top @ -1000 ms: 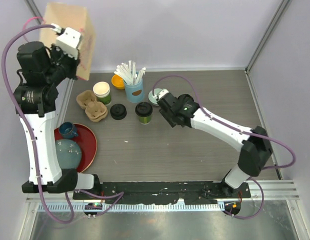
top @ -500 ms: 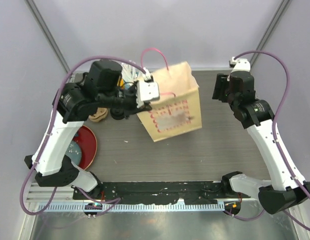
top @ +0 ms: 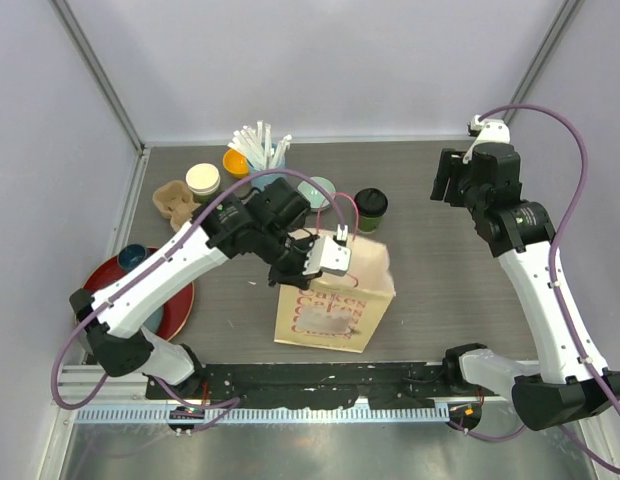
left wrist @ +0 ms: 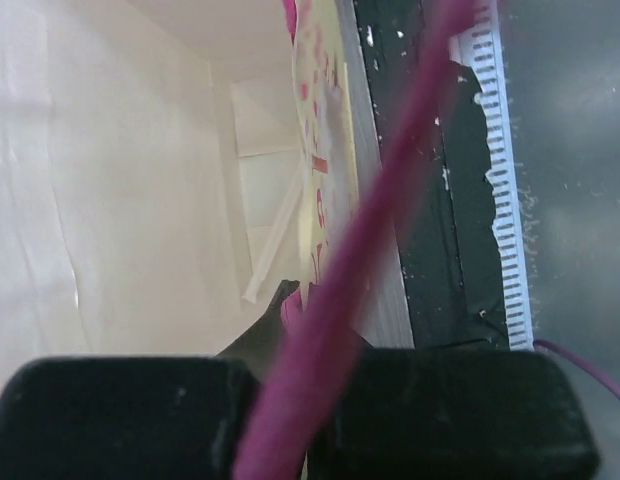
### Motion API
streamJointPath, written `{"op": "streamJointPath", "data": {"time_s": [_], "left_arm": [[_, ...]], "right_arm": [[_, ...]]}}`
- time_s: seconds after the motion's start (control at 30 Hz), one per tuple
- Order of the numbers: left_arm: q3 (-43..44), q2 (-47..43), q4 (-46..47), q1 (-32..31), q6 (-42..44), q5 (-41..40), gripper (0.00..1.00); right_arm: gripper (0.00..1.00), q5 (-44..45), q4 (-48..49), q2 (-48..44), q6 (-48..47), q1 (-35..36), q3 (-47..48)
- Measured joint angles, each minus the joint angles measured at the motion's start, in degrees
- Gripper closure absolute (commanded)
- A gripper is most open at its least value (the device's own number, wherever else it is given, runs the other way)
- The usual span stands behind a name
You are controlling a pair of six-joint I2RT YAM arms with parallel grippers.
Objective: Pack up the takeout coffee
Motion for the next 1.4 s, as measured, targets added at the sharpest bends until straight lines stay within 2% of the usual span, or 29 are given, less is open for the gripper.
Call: {"op": "streamJointPath", "data": {"time_s": [0.17, 0.47, 0.63, 0.87, 1.0, 1.07, 1.1, 1.2, 1.37, 1.4], "left_arm": [[-7.37, -0.63, 2.34, 0.00, 1.42, 1.29, 1.00], [-13.66, -6.73, 6.82, 0.00, 0.76, 2.47, 1.00], [-14.80, -7.76, 8.74, 0.00, -2.71, 2.32, 1.00], [-19.17, -9.66, 16.35, -0.02, -9.16, -4.42, 1.00], [-19.98, -9.70, 17.79, -0.07, -9.55, -4.90, 1.00], [-20.00, -9.70, 17.79, -0.20, -9.53, -4.28, 0.89], [-20.00, -9.70, 17.79, -0.26, -9.53, -3.80, 0.70], [-19.98, -9.70, 17.70, -0.31, -9.53, -2.64, 0.51], [-17.05, -9.66, 15.54, -0.33, -9.46, -2.78, 0.37], [-15.26, -9.66, 14.73, -0.33, -9.62, -3.15, 0.30]], "right_arm": [[0.31, -3.41, 0.24, 0.00, -0.72, 0.00, -0.85], [0.31, -6.45, 0.46, -1.33, -1.22, 0.00, -1.01], [0.31, -7.91, 0.81, -1.73, -1.31, 0.00, -1.01], [0.31, -9.20, 1.07, -1.73, -1.42, 0.00, -1.46], [0.31, -9.66, 1.11, -1.73, -1.55, 0.00, -1.77], [0.31, -9.86, 1.11, -1.73, -1.62, 0.00, -1.88], [0.31, -10.03, 1.11, -1.73, -1.62, 0.00, -1.90], [0.30, -10.43, 1.14, -1.73, -1.77, 0.00, -1.90], [0.30, -11.13, 1.14, -1.73, -1.84, 0.00, -1.97], [0.31, -11.30, 1.14, -1.73, -1.86, 0.00, -1.99]]}}
